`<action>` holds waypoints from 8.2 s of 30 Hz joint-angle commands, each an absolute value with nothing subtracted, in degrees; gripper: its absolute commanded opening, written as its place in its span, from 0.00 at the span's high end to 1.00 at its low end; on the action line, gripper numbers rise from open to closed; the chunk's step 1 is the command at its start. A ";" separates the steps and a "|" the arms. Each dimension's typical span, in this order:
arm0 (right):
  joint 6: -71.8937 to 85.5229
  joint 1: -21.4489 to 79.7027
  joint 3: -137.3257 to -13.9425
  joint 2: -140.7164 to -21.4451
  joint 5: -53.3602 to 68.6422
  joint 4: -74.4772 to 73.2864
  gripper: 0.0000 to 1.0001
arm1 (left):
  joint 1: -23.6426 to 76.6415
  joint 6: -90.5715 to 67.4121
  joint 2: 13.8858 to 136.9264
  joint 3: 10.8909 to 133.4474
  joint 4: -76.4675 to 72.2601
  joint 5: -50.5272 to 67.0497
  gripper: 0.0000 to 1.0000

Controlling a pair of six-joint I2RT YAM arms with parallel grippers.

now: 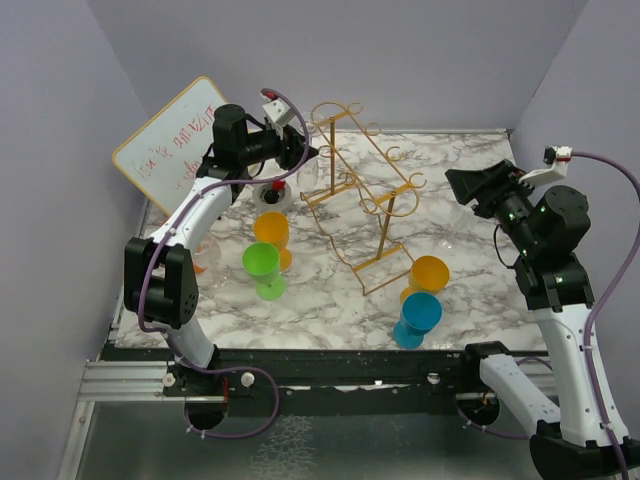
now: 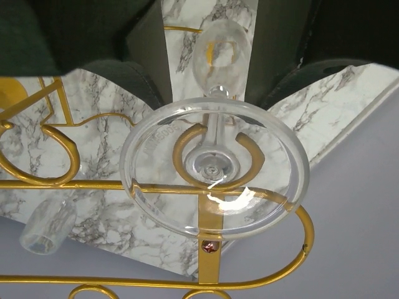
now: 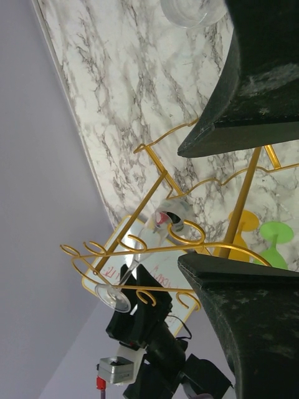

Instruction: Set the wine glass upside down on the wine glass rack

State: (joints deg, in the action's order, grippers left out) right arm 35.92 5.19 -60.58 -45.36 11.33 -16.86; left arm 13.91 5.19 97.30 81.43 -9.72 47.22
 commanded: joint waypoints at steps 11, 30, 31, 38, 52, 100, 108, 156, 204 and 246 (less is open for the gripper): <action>32.49 5.28 -65.50 -50.01 5.22 -31.23 0.32 | 13.54 -6.46 80.22 72.37 -2.43 30.84 0.26; 21.86 5.25 -66.21 -54.24 1.00 -54.13 0.33 | 12.95 -24.08 56.37 61.55 15.15 10.90 0.01; 21.35 5.20 -66.23 -54.30 0.55 -55.27 0.33 | 12.96 -25.49 55.46 60.68 13.51 12.71 0.01; 18.73 5.24 -65.93 -55.12 4.38 -60.70 0.36 | 12.93 -28.04 52.50 58.86 9.82 17.77 0.01; 22.09 5.31 -56.40 -53.90 9.18 -59.41 0.50 | 12.99 -29.18 50.10 53.35 8.71 18.71 0.01; 25.58 5.76 -72.61 -48.69 -8.09 -43.35 0.99 | 13.01 -31.46 48.96 59.06 12.04 20.01 0.01; 29.98 5.74 -69.69 -46.31 -8.61 -26.07 0.99 | 13.01 -34.83 52.49 65.03 10.57 23.35 0.01; 54.33 5.75 -51.87 -35.08 24.90 23.06 0.99 | 57.25 -52.82 77.66 71.79 -54.14 -2.48 0.21; 49.67 5.77 -46.68 -31.60 26.40 27.02 0.68 | 61.44 -40.97 83.30 80.73 -55.17 -9.37 1.00; 38.57 5.76 -51.56 -32.07 17.62 5.81 0.61 | 27.62 -13.75 72.62 89.29 18.17 -0.02 1.00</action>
